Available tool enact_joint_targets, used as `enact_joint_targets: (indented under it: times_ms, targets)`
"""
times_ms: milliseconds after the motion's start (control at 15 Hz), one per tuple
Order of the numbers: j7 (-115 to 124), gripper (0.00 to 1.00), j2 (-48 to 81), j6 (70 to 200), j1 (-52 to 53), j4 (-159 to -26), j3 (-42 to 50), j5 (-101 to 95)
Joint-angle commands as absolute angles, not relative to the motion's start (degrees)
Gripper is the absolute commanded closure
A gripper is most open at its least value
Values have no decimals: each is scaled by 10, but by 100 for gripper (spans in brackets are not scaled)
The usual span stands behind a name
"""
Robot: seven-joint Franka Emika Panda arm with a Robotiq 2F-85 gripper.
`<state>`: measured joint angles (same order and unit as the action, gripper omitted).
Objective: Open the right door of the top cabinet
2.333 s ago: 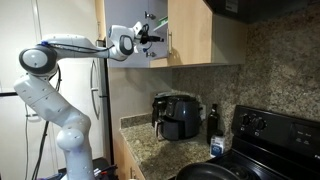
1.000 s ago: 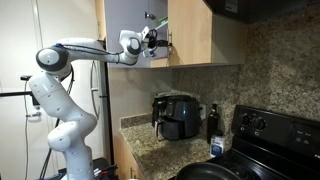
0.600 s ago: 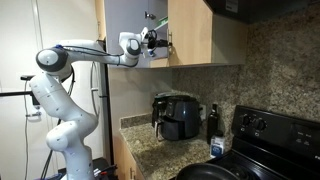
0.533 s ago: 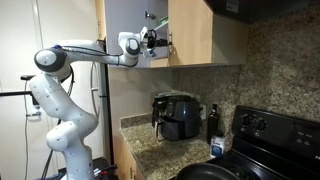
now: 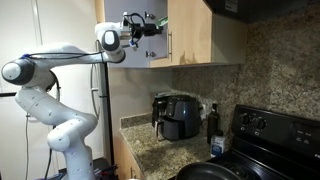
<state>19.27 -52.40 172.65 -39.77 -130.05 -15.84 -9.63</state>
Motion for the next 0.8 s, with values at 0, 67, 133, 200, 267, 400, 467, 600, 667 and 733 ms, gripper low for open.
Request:
enact_joint_targets:
  times_ms: [0, 67, 133, 200, 267, 400, 467, 600, 667, 733]
  targets:
    - [121, 1, -549, 1660, -272, -1336, -89, -72]
    - [114, 0, -551, 1649, -236, -1336, -78, -65]
    - [108, 0, -550, 1638, -201, -1331, -70, -60]
    - [109, 0, -546, 1629, -171, -1319, -72, -51]
    - [109, 0, -537, 1621, -140, -1308, -75, -41]
    - [106, 0, -511, 1610, -80, -1281, -77, -23]
    - [117, 0, -491, 1601, -59, -1261, -82, -9]
    - [123, 0, -530, 1617, -82, -1298, -84, -23]
    - [123, 0, -530, 1618, -82, -1298, -84, -23]
    - [123, 0, -530, 1618, -86, -1299, -83, -23]
